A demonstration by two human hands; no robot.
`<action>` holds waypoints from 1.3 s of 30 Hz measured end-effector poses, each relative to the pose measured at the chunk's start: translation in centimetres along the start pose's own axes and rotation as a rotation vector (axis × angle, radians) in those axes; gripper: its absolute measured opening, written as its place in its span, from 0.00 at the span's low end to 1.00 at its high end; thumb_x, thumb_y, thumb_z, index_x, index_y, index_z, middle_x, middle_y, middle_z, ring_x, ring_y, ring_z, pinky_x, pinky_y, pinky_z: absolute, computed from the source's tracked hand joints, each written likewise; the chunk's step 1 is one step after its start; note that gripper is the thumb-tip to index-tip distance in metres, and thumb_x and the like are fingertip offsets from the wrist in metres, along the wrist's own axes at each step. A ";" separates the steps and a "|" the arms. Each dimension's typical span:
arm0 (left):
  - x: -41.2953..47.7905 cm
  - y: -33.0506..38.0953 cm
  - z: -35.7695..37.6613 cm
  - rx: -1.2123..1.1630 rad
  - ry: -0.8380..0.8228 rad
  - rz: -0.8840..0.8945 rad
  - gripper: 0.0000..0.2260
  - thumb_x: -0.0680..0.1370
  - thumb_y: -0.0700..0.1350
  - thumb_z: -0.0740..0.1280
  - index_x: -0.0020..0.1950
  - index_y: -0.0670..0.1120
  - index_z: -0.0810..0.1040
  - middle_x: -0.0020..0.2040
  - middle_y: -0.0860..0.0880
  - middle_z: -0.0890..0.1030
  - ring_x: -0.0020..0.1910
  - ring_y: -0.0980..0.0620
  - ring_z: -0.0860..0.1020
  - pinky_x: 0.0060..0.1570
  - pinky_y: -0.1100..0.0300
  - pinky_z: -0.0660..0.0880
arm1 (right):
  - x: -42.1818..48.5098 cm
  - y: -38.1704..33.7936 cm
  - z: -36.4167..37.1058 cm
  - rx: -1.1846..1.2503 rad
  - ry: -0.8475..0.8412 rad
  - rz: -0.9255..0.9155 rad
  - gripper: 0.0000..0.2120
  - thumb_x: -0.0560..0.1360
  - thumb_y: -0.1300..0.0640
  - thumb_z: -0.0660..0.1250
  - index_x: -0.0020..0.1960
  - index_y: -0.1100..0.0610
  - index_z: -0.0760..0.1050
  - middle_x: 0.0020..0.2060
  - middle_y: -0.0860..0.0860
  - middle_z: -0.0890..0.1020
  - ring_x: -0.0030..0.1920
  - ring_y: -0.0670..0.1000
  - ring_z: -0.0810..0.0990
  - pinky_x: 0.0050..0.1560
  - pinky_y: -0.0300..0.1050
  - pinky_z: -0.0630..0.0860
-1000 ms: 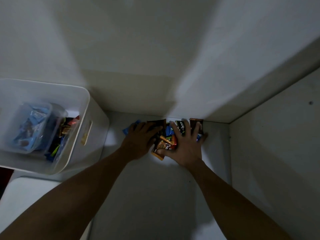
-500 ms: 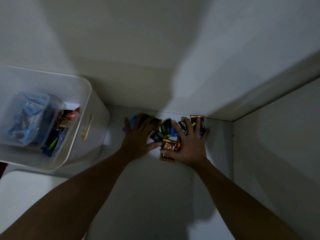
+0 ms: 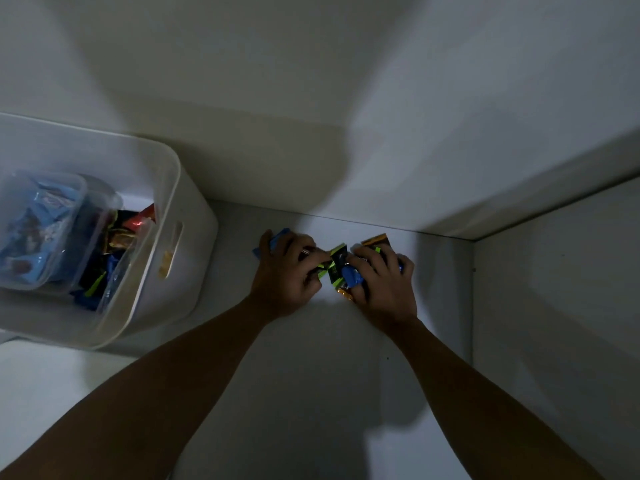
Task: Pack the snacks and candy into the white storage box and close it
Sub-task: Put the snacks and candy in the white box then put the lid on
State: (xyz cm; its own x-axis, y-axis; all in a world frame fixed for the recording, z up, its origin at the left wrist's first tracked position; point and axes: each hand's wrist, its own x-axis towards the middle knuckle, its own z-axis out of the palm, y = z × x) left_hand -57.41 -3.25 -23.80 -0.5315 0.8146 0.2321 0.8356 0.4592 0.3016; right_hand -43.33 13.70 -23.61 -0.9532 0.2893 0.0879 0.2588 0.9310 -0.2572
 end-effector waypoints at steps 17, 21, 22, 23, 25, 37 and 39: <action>0.7 0.5 0.2 0.002 0.005 -0.037 0.17 0.71 0.59 0.70 0.53 0.51 0.82 0.52 0.48 0.78 0.53 0.43 0.76 0.58 0.43 0.65 | -0.1 -0.3 -0.6 0.027 0.006 -0.009 0.20 0.72 0.39 0.65 0.60 0.48 0.73 0.62 0.48 0.76 0.57 0.54 0.71 0.50 0.50 0.64; 0.4 0.3 0.4 -0.031 0.055 -0.120 0.16 0.69 0.55 0.72 0.54 0.51 0.81 0.50 0.49 0.77 0.50 0.46 0.77 0.54 0.49 0.67 | 0.1 -0.4 -0.4 -0.009 -0.005 0.013 0.25 0.71 0.31 0.65 0.59 0.47 0.75 0.61 0.47 0.76 0.58 0.52 0.70 0.51 0.50 0.64; 0.3 0.3 0.5 -0.036 0.063 -0.130 0.17 0.68 0.55 0.73 0.54 0.50 0.82 0.50 0.49 0.77 0.49 0.47 0.77 0.53 0.50 0.67 | 0.1 -0.3 -0.2 -0.006 0.013 0.008 0.22 0.72 0.33 0.66 0.58 0.47 0.75 0.60 0.47 0.76 0.57 0.53 0.71 0.50 0.50 0.64; 0.2 0.2 0.5 -0.041 0.074 -0.133 0.17 0.67 0.54 0.74 0.53 0.50 0.82 0.50 0.49 0.77 0.49 0.47 0.77 0.52 0.50 0.67 | 0.0 -0.2 0.0 -0.004 0.032 0.002 0.19 0.73 0.37 0.67 0.57 0.47 0.76 0.58 0.48 0.77 0.56 0.53 0.71 0.50 0.50 0.65; 0.2 0.2 0.5 -0.069 0.096 -0.128 0.18 0.65 0.52 0.74 0.53 0.50 0.82 0.51 0.49 0.78 0.49 0.47 0.78 0.51 0.52 0.68 | -0.2 0.1 0.4 -0.005 0.057 -0.005 0.14 0.73 0.43 0.70 0.55 0.49 0.76 0.56 0.49 0.78 0.54 0.55 0.73 0.49 0.51 0.66; 0.8 0.2 -0.2 -0.212 0.207 -0.192 0.16 0.67 0.48 0.73 0.55 0.47 0.84 0.49 0.50 0.82 0.36 0.50 0.81 0.32 0.58 0.78 | 1.0 0.0 0.3 0.175 0.156 0.105 0.14 0.71 0.56 0.71 0.55 0.50 0.74 0.52 0.51 0.79 0.49 0.54 0.76 0.44 0.49 0.70; 0.6 0.4 -0.6 -0.249 0.189 -0.239 0.15 0.68 0.48 0.72 0.54 0.48 0.84 0.49 0.50 0.82 0.34 0.51 0.81 0.30 0.58 0.78 | 1.2 -0.5 -0.4 0.214 0.166 0.132 0.12 0.71 0.57 0.70 0.54 0.50 0.75 0.51 0.50 0.79 0.49 0.54 0.76 0.44 0.49 0.70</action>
State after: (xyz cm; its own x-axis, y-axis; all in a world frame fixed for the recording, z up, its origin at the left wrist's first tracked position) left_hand -57.52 -2.78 -22.98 -0.7426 0.6048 0.2875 0.6382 0.5091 0.5775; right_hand -44.56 13.67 -23.02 -0.8703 0.4535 0.1920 0.3232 0.8202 -0.4721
